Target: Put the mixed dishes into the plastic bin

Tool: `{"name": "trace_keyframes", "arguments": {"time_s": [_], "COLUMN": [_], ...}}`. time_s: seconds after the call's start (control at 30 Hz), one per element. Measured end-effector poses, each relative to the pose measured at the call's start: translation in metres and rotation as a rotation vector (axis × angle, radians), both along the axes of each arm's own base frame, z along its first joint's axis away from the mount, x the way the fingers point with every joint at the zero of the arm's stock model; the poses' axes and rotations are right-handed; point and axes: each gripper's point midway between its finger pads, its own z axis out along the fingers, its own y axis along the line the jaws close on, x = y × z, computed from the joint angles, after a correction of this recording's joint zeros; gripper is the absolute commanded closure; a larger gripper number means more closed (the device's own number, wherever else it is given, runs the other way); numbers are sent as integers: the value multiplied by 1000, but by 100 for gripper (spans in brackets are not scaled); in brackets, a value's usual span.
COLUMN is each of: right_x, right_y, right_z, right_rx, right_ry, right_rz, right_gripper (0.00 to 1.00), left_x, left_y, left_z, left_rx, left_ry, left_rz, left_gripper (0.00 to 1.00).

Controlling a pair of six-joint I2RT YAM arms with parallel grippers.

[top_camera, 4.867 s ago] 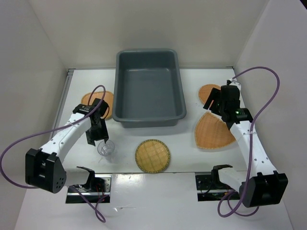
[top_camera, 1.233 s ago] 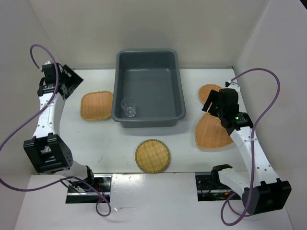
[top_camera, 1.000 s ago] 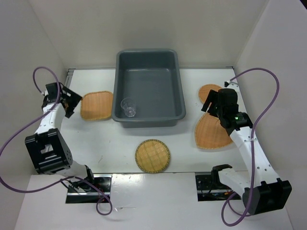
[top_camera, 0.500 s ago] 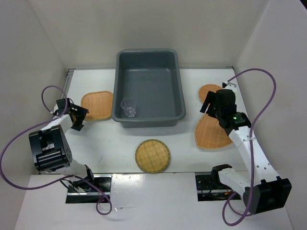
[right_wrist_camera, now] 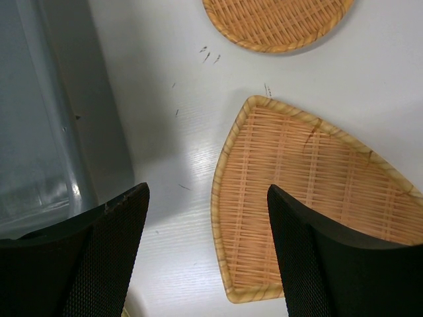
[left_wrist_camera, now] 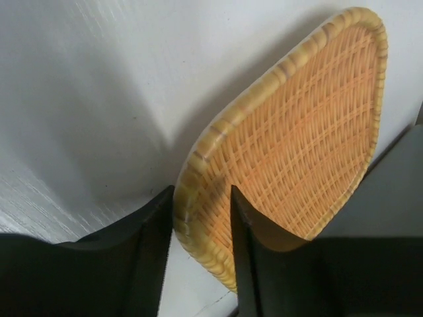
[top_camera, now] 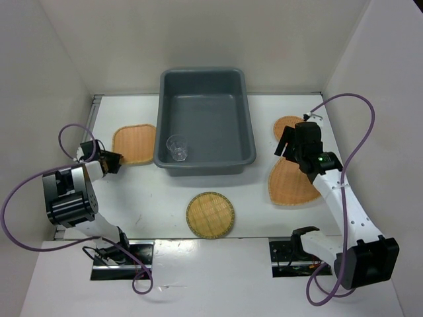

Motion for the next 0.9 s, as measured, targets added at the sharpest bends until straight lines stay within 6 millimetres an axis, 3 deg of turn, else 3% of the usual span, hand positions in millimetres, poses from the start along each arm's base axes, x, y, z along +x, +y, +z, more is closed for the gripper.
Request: {"name": "trace_keyframes", "arguments": {"time_s": [0.17,0.3,0.47,0.7,0.9], "right_x": [1,2,2,2,2], "right_y": [-1,-2,-2,-1,0], "right_z": [-2,-5,-5,-5,-5], "right_rx": [-6,-12,-12,-9,-7], "right_ry": [8,16,17,18,17], "right_rz": [-6,-10,-10,-3,-1], "right_gripper": [23,23,23,23,23], "left_x": [-1,9,3,-18,-13], "left_y": [-1,0,4,37,53], "left_z": [-4,6,19,100,156], "left_rx": [-13,-28,-19,142,220], "left_ry": [-21,-89,-86,-195,-277], "left_rz": [21,41,102,284,331], "left_gripper": [81,100,100,100,100]}}
